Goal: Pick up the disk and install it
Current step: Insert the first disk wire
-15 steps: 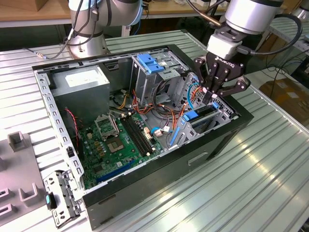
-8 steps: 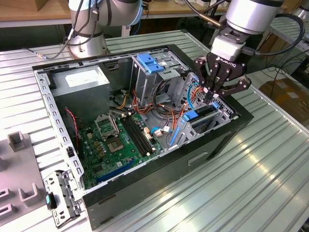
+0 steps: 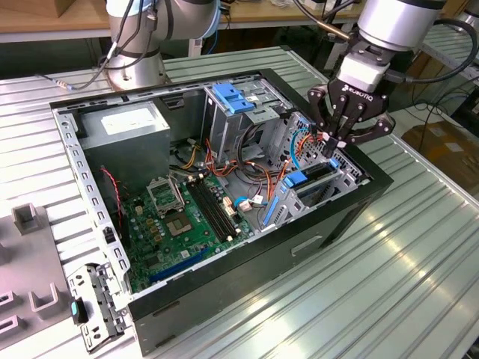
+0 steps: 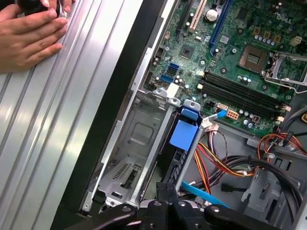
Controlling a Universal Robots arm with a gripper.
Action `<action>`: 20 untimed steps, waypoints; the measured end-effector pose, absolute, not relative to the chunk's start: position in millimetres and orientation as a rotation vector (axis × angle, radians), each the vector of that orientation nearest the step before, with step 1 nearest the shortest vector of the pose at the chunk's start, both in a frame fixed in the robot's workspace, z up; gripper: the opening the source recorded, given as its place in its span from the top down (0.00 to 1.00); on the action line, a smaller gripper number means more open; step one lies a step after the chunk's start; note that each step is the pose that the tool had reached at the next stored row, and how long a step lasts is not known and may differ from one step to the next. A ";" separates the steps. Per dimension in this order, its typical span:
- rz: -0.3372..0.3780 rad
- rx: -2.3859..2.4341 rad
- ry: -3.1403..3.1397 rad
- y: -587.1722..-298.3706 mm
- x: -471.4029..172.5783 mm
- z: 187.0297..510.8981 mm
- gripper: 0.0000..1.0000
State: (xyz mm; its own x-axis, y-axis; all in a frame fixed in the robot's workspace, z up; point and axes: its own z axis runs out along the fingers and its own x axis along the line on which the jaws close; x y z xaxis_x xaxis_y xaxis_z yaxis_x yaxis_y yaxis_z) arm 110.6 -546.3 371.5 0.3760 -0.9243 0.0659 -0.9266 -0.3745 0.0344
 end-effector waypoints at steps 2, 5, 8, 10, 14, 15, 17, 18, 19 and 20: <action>0.055 2.564 -1.700 -546.1 112.4 371.5 0.89; 0.057 2.601 -1.643 -546.1 114.7 371.8 0.89; 0.056 2.609 -1.634 -546.1 115.1 372.4 0.89; 0.056 2.615 -1.626 -546.1 115.3 372.7 0.89; 0.054 2.646 -1.583 -546.0 116.8 372.7 0.89; 0.055 2.668 -1.547 -546.0 116.9 372.7 0.89; 0.057 2.686 -1.516 -546.0 117.3 372.7 0.89; 0.057 2.687 -1.515 -545.9 117.8 372.7 0.89; 0.057 2.688 -1.514 -545.8 118.4 372.7 0.89; 0.057 2.688 -1.513 -545.7 118.8 372.6 0.89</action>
State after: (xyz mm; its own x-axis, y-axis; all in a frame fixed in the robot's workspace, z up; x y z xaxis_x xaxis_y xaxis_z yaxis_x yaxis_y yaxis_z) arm 118.8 -545.7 372.6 0.5188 -0.8528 0.0600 -0.8549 -0.5179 0.0308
